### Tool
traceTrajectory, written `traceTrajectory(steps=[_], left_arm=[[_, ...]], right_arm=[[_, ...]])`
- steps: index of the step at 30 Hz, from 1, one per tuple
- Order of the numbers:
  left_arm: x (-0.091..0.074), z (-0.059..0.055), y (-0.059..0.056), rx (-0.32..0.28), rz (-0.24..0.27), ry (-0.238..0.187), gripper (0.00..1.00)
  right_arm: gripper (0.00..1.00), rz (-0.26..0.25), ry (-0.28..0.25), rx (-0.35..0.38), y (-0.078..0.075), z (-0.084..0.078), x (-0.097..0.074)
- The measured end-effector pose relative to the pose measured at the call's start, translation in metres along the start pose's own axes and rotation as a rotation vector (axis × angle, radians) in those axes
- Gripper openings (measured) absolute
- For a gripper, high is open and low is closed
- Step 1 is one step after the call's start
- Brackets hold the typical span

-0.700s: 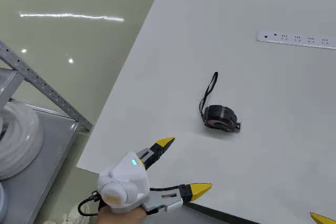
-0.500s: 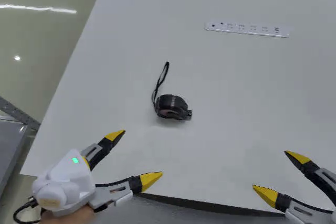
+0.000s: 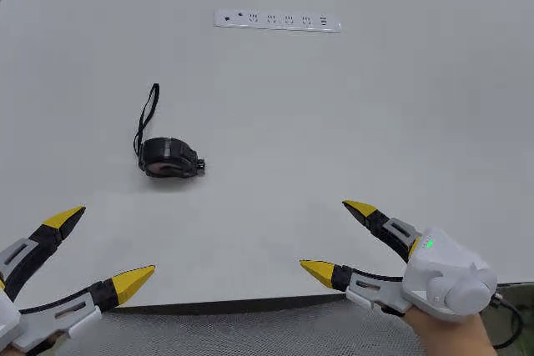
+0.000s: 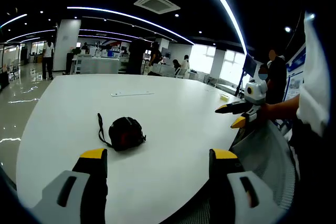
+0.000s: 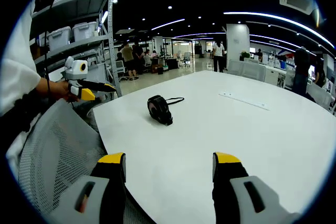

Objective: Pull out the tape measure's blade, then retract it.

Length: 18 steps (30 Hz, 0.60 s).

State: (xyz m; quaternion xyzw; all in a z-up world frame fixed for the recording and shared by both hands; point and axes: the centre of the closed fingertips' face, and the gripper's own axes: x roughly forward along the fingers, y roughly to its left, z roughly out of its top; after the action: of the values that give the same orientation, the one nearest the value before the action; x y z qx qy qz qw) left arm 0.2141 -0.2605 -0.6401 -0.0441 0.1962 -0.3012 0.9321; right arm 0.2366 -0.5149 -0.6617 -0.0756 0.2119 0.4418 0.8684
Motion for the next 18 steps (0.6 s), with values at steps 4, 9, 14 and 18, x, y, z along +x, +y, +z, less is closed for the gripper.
traceTrajectory(steps=[4,9,14,18], left_arm=[[-0.0001,-0.0007,-0.0013,-0.001,-0.002,0.002,0.77],[-0.0001,-0.0003,-0.0010,-0.001,-0.002,0.003,0.77],[-0.0002,-0.0011,-0.0001,-0.002,-0.004,0.003,0.77],[0.0002,-0.0018,-0.0006,0.000,-0.009,0.007,0.77]], right_arm=[[0.68,0.000,-0.002,0.000,0.0000,0.0006,0.0003],[0.68,0.001,0.000,-0.004,0.0004,0.0005,0.0011],[0.68,0.002,0.000,0.000,0.0010,0.0006,0.0011],[0.68,0.005,-0.009,0.006,0.0007,0.0028,0.0016]])
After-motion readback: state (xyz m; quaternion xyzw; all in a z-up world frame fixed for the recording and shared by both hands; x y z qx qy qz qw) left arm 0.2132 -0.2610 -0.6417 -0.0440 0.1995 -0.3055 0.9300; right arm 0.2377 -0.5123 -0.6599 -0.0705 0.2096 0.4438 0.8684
